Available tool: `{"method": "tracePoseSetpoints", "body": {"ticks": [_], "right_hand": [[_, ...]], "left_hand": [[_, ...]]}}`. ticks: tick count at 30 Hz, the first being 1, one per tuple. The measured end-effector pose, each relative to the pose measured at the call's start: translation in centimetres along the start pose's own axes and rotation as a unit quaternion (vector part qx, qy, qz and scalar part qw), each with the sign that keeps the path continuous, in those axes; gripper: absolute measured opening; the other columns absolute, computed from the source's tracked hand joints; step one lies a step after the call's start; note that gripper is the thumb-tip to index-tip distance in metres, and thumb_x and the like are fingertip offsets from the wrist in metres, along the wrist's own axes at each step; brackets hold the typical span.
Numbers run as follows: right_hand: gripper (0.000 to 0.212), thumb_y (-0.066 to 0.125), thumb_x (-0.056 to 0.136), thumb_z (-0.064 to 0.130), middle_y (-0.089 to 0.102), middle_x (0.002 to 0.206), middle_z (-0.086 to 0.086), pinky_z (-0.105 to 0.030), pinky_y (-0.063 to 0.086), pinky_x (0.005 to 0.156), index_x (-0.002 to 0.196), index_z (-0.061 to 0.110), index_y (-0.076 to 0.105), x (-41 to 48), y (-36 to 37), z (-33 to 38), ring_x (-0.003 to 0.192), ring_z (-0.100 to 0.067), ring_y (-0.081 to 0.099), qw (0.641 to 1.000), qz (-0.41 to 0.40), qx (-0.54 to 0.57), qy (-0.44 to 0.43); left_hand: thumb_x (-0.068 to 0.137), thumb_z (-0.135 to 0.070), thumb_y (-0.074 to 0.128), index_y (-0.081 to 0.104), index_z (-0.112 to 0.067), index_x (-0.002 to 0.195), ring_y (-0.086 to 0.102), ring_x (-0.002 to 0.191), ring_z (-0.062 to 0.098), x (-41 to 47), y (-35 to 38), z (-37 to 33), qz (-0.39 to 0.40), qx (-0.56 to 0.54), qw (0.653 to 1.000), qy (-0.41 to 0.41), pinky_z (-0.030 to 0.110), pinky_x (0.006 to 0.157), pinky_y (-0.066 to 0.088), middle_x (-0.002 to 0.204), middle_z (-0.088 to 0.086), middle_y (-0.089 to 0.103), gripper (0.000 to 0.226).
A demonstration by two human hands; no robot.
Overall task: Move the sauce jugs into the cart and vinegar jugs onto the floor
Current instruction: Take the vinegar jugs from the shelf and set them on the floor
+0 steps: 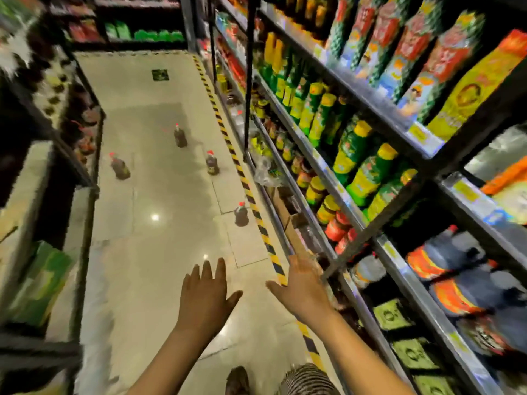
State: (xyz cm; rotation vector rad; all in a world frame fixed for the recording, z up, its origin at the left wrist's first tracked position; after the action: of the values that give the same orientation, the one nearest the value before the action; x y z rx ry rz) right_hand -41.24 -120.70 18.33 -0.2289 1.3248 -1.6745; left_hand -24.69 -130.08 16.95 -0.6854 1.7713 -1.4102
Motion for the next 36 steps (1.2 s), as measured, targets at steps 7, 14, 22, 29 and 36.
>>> {"method": "tracePoseSetpoints", "body": {"ticks": [7, 14, 22, 29, 36], "right_hand": [[0.08, 0.057, 0.083, 0.055, 0.04, 0.144, -0.012, -0.037, 0.039, 0.102, 0.143, 0.013, 0.025, 8.5, 2.1, -0.2, 0.13, -0.03, 0.041, 0.998, 0.041, 0.015, 0.045], [0.079, 0.06, 0.082, 0.054, 0.043, 0.142, -0.009, -0.038, 0.041, 0.099, 0.142, 0.013, 0.029, 22.8, 2.2, 1.8, 0.128, -0.03, 0.043, 0.995, 0.052, 0.023, 0.076], [0.072, 0.063, 0.077, 0.057, 0.054, 0.126, -0.013, -0.039, 0.048, 0.091, 0.126, 0.009, 0.042, 38.0, 3.1, 6.0, 0.116, -0.033, 0.052, 0.989, 0.109, 0.024, 0.094], [0.086, 0.062, 0.073, 0.066, 0.054, 0.129, -0.015, -0.04, 0.05, 0.089, 0.132, 0.008, 0.041, 48.7, 6.8, 7.3, 0.117, -0.034, 0.053, 0.977, 0.105, 0.045, 0.179], [0.078, 0.068, 0.078, 0.05, 0.053, 0.131, -0.021, -0.042, 0.046, 0.095, 0.134, 0.003, 0.041, 58.4, 15.2, 5.4, 0.12, -0.036, 0.051, 0.941, 0.089, 0.13, 0.299]], "left_hand": [[0.083, -0.059, 0.055, 0.034, -0.009, 0.144, 0.042, 0.128, 0.045, 7.6, 1.7, 3.7, 0.015, -0.016, 0.999, -0.036, 0.048, 0.101, 0.038, 0.14, 0.025, 0.045, 0.082], [0.081, -0.059, 0.058, 0.04, -0.008, 0.141, 0.044, 0.126, 0.043, 21.6, 1.6, 5.9, 0.029, -0.01, 0.999, -0.044, 0.048, 0.099, 0.039, 0.136, 0.023, 0.049, 0.081], [0.085, -0.059, 0.052, 0.037, -0.007, 0.142, 0.042, 0.128, 0.042, 35.3, 0.5, 10.1, 0.061, -0.031, 0.995, -0.077, 0.048, 0.103, 0.037, 0.138, 0.023, 0.047, 0.078], [0.092, -0.059, 0.035, 0.012, -0.016, 0.15, 0.015, 0.143, 0.034, 45.8, 3.7, 16.2, 0.122, -0.045, 0.987, -0.093, 0.045, 0.116, 0.017, 0.155, 0.016, 0.02, 0.076], [0.093, -0.057, 0.035, 0.004, -0.016, 0.151, 0.005, 0.146, 0.031, 57.8, 11.7, 20.9, 0.218, -0.039, 0.975, -0.037, 0.043, 0.119, 0.01, 0.158, 0.014, 0.008, 0.078]]}}
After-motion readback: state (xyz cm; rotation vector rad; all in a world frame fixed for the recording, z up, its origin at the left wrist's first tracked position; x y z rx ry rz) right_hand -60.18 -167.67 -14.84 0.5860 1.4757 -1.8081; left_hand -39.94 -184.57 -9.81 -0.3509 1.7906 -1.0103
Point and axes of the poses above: each hand's wrist, its own x-axis towards the middle knuckle, its own y-axis out of the palm, z = x × y, the point moved 10 cm from there along x, towards the middle knuckle
